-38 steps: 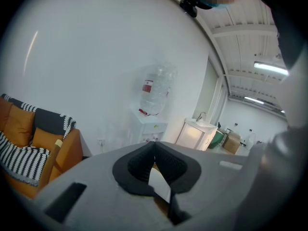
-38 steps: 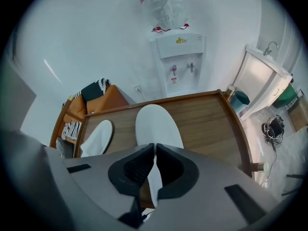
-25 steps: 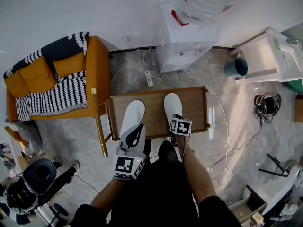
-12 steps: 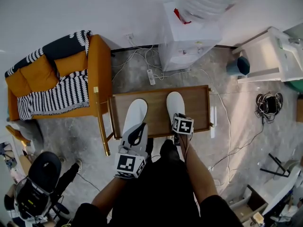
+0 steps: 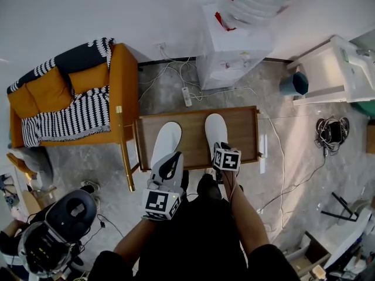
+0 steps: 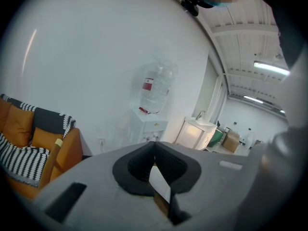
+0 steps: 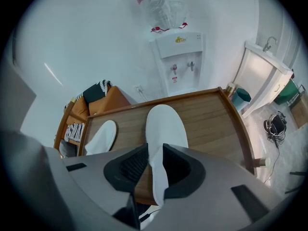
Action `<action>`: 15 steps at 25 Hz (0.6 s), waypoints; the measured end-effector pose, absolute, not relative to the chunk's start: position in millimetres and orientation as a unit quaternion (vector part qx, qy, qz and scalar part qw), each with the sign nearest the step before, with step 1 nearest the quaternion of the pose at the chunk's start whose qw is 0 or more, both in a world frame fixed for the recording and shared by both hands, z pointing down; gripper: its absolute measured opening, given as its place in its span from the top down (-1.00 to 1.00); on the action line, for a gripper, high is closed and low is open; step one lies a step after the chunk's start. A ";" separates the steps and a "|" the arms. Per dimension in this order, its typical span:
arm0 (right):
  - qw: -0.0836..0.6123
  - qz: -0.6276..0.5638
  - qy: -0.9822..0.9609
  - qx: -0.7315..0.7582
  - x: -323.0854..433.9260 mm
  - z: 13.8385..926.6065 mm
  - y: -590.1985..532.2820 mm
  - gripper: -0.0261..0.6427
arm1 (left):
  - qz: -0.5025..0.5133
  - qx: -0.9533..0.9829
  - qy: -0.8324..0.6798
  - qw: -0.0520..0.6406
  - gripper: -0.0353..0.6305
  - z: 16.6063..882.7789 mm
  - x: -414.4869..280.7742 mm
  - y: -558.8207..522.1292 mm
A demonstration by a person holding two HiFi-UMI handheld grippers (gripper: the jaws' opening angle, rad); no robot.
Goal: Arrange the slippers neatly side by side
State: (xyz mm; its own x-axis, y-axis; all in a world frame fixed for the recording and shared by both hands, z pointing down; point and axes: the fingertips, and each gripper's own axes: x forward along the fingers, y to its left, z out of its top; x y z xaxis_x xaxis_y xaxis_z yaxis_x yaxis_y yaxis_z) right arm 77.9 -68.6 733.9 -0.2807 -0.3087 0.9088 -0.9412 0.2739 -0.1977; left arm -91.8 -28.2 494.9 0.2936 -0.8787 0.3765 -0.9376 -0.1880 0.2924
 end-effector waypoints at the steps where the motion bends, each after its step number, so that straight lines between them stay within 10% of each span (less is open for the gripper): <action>1: 0.392 0.396 -0.698 0.451 77.9 728.8 -69.1 0.68 | 0.061 0.768 -0.592 0.237 0.84 494.1 -90.9 -27.7; 15: 0.302 0.309 -0.785 0.444 63.6 622.0 -61.7 0.89 | 0.060 0.763 -0.605 0.219 0.85 483.4 -78.4 -10.1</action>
State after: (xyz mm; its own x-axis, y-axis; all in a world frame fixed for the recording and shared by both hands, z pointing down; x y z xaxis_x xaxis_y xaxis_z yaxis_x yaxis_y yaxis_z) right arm 63.6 -61.7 622.0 -0.4241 -0.5099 0.7484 -0.8833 0.4154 -0.2176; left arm -78.4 -10.1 483.4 0.2611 -0.8970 0.3567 -0.9498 -0.1729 0.2607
